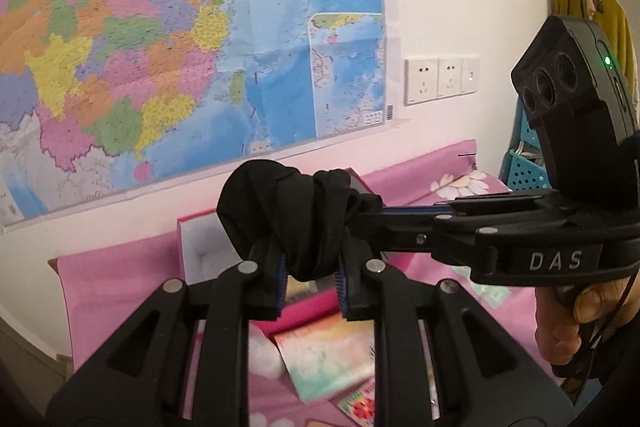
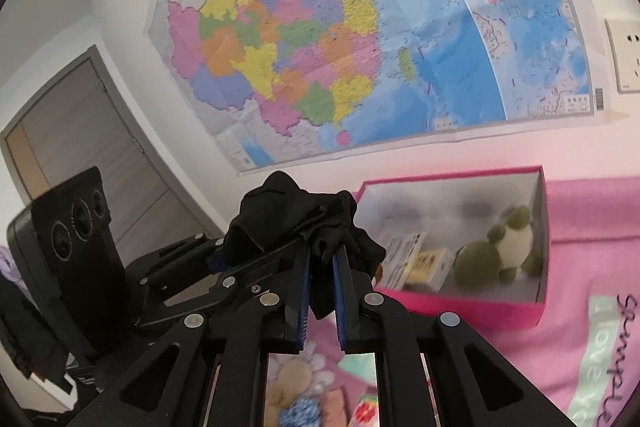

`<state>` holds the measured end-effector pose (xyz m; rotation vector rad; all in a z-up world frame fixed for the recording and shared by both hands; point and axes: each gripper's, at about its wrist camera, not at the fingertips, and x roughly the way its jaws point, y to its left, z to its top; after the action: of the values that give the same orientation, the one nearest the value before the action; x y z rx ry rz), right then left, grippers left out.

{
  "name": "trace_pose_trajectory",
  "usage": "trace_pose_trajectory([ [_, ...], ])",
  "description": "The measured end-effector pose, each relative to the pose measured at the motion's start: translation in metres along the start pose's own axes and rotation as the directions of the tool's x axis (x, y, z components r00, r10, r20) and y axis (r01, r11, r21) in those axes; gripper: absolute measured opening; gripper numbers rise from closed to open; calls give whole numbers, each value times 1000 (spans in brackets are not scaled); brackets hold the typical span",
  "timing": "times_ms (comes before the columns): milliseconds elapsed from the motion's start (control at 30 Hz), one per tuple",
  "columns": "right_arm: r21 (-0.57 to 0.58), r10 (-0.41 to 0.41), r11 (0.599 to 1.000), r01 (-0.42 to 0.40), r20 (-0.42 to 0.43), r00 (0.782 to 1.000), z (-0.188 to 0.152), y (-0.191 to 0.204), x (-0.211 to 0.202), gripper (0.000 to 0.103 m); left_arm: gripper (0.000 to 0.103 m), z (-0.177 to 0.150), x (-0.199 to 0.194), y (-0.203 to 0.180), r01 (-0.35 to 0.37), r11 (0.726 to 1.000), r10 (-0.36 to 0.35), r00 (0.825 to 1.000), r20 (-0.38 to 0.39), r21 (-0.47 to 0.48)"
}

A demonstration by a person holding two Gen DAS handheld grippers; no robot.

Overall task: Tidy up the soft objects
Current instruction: 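Carry the black cloth with the right gripper over the pink box, then open the right gripper to drop the black cloth into the box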

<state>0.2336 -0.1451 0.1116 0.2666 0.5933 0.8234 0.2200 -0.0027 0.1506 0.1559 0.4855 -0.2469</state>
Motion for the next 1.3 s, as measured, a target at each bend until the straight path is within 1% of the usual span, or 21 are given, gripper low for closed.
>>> trace_pose_trajectory([
  [167, 9, -31, 999, 31, -11, 999, 18, -18, 19, 10, 22, 9, 33, 8, -7, 1000, 7, 999, -33, -10],
  [333, 25, -61, 998, 62, -49, 997, 29, -39, 42, 10, 22, 11, 64, 15, -7, 1000, 5, 997, -78, -26],
  [533, 51, -80, 995, 85, -93, 992, 35, -64, 67, 10, 25, 10, 96, 22, -16, 999, 11, 992, -129, -33],
  [733, 76, -105, 990, 115, -126, 987, 40, -84, 88, 10, 26, 6, 118, 28, -48, 998, 40, 983, -178, -42],
  [767, 79, -112, 989, 123, -129, 985, 40, -86, 90, 10, 31, 6, 121, 29, -54, 997, 45, 982, -182, -47],
  [800, 84, -118, 988, 129, -129, 985, 41, -88, 92, 10, 40, 5, 123, 29, -57, 997, 46, 981, -186, -54],
  [833, 85, -124, 987, 135, -131, 984, 42, -90, 94, 10, 44, 6, 125, 30, -57, 997, 45, 981, -186, -60],
  [867, 86, -129, 986, 142, -133, 983, 43, -92, 96, 12, 51, 6, 126, 29, -58, 997, 46, 982, -184, -60],
  [900, 89, -137, 985, 150, -133, 982, 44, -94, 97, 13, 58, 8, 127, 29, -65, 996, 54, 982, -183, -59],
  [933, 91, -144, 983, 157, -134, 980, 44, -95, 97, 13, 63, 9, 127, 28, -90, 994, 78, 980, -183, -56],
  [967, 92, -151, 982, 164, -136, 979, 44, -96, 97, 14, 74, 10, 129, 28, -112, 992, 100, 978, -185, -54],
  [1000, 93, -163, 980, 176, -131, 978, 44, -97, 95, 16, 83, 12, 129, 28, -131, 990, 119, 976, -184, -55],
  [1033, 97, -172, 978, 185, -126, 977, 44, -99, 94, 25, 86, 13, 127, 29, -140, 988, 128, 976, -177, -59],
  [1067, 105, -182, 975, 195, -124, 976, 44, -101, 91, 36, 92, 14, 124, 30, -145, 988, 133, 976, -170, -61],
  [1100, 116, -189, 973, 202, -115, 975, 44, -104, 87, 40, 97, 15, 121, 29, -154, 986, 143, 976, -164, -56],
  [1133, 122, -196, 971, 208, -105, 975, 44, -105, 82, 52, 98, 15, 118, 29, -160, 986, 150, 976, -160, -53],
  [1167, 126, -197, 970, 208, -96, 976, 44, -106, 77, 59, 98, 16, 114, 27, -167, 985, 158, 975, -154, -46],
  [1300, 122, -202, 971, 207, -49, 978, 42, -101, 51, 60, 98, 18, 98, 21, -187, 982, 182, 974, -135, -28],
])
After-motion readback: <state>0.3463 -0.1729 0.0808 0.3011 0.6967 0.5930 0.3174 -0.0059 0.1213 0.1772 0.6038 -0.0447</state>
